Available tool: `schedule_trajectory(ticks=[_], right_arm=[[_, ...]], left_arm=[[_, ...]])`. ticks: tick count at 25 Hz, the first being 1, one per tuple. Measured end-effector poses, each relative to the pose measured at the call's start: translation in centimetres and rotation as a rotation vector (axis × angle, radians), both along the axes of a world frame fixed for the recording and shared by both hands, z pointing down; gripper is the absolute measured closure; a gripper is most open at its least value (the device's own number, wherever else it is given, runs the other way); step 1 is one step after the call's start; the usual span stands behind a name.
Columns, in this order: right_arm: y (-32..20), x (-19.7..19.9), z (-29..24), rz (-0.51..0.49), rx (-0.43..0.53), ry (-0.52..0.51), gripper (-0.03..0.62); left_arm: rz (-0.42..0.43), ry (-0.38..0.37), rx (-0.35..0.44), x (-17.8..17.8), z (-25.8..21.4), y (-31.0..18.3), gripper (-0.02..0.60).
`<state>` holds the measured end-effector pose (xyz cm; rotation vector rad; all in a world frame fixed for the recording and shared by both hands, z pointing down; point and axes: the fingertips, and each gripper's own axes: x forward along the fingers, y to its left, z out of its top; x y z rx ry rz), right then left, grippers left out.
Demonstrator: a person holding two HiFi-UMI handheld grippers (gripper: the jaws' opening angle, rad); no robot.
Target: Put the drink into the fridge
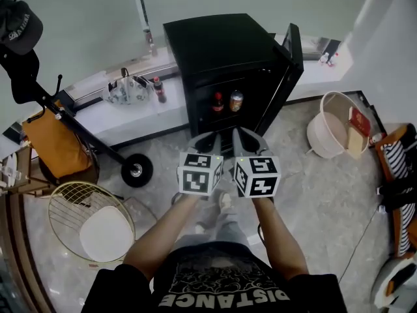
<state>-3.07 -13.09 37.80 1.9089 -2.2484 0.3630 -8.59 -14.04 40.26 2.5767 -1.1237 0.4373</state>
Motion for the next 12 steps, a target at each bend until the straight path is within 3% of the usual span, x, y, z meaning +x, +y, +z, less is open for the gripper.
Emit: schedule_trajectory(ticks=[12], right_arm=[[5.5, -1.5, -3.3, -0.018, 0.053, 0.042, 0.594]], left_arm=[[0.031, 0.026, 0.080, -0.3, -4.1, 4.4, 0.577]])
